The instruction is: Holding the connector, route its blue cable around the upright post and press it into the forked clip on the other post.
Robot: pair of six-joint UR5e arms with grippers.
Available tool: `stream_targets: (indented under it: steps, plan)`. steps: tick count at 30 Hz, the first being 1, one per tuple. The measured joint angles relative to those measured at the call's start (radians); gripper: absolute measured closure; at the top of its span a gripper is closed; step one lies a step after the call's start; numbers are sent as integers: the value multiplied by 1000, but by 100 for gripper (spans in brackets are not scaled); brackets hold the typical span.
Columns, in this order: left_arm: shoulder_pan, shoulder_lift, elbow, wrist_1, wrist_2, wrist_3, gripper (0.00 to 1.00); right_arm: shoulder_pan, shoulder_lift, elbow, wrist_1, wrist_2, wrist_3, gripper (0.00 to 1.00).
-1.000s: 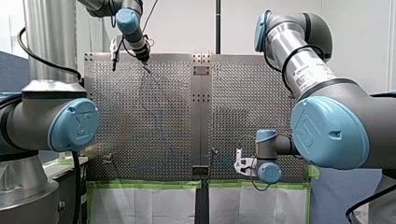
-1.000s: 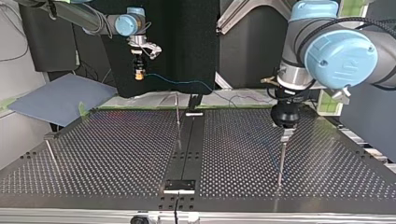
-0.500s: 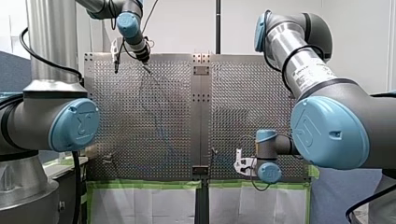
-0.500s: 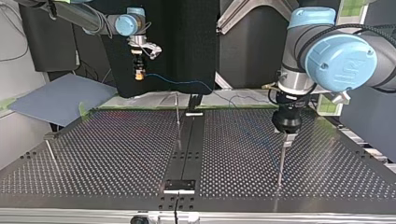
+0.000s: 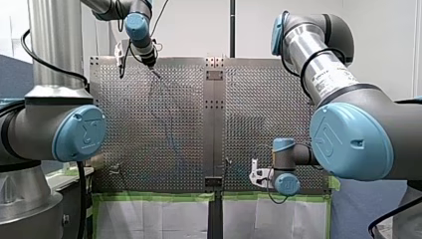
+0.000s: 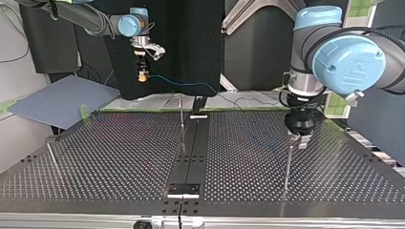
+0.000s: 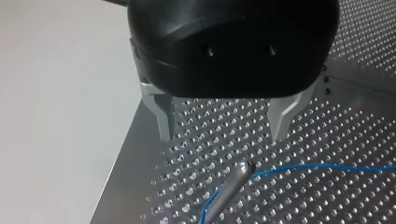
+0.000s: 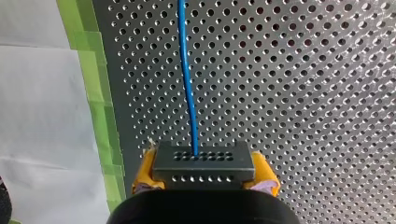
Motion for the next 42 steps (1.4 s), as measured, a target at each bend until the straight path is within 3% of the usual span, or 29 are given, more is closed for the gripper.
stream_targets:
  steps: [12, 33, 42]
  plan:
    - [-10, 0, -2, -22, -78, -7, 1, 0, 0, 0, 1, 0, 0, 98]
    - [-12, 0, -15, -21, -81, -6, 1, 1, 0, 0, 3, 0, 0, 98]
    - [-19, 0, -15, 8, -81, 50, 1, 1, 0, 0, 3, 0, 0, 98]
